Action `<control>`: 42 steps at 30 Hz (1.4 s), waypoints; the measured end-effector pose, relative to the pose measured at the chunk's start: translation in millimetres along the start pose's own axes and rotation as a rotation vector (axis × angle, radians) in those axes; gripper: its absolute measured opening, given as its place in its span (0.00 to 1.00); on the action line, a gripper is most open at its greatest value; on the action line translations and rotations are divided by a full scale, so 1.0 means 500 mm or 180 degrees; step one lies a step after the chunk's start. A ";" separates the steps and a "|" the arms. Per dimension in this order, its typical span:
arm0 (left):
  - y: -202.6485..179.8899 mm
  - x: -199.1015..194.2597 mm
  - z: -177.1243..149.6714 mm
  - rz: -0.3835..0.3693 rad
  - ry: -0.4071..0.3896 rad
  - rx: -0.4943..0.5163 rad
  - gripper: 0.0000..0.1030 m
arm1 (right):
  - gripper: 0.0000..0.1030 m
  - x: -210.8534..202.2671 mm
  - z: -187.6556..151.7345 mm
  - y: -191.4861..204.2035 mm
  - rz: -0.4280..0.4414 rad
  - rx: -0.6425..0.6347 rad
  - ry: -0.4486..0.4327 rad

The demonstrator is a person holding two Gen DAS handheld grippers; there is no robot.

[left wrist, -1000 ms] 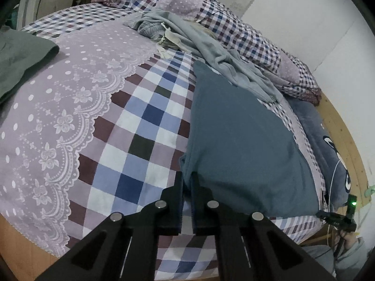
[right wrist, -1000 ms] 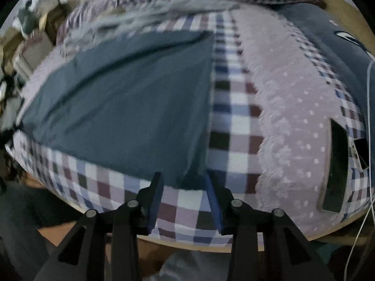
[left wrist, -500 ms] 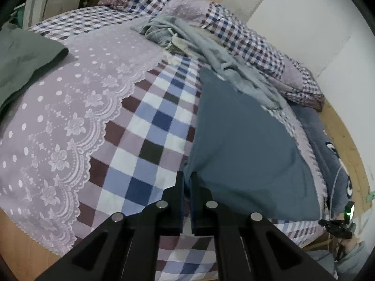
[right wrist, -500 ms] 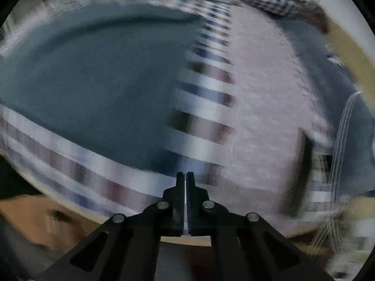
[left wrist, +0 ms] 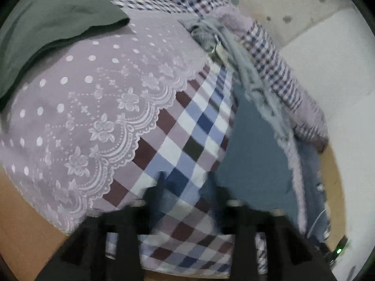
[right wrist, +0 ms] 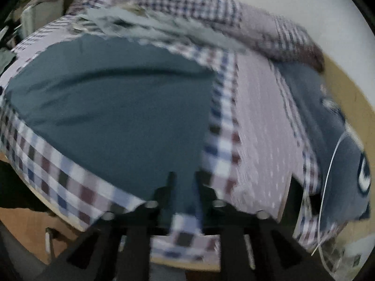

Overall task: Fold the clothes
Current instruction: 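Grasp the folded teal shirt with the right tool while the left tool holds it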

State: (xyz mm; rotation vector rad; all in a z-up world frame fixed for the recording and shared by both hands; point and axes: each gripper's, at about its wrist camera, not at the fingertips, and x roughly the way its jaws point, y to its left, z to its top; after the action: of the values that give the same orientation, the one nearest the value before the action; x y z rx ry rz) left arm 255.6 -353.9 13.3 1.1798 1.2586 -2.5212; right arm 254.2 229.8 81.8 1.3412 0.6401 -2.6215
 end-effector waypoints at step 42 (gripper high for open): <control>-0.016 0.167 -0.099 -0.1750 0.0210 -0.1191 0.82 | 0.74 0.110 0.125 0.776 -0.0165 -0.2649 -0.2091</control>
State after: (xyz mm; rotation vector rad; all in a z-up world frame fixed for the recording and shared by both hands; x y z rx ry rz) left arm 223.9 -293.0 -55.7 0.9300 2.2061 -2.4004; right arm 291.1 -142.6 -50.6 0.2163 1.3921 -2.1632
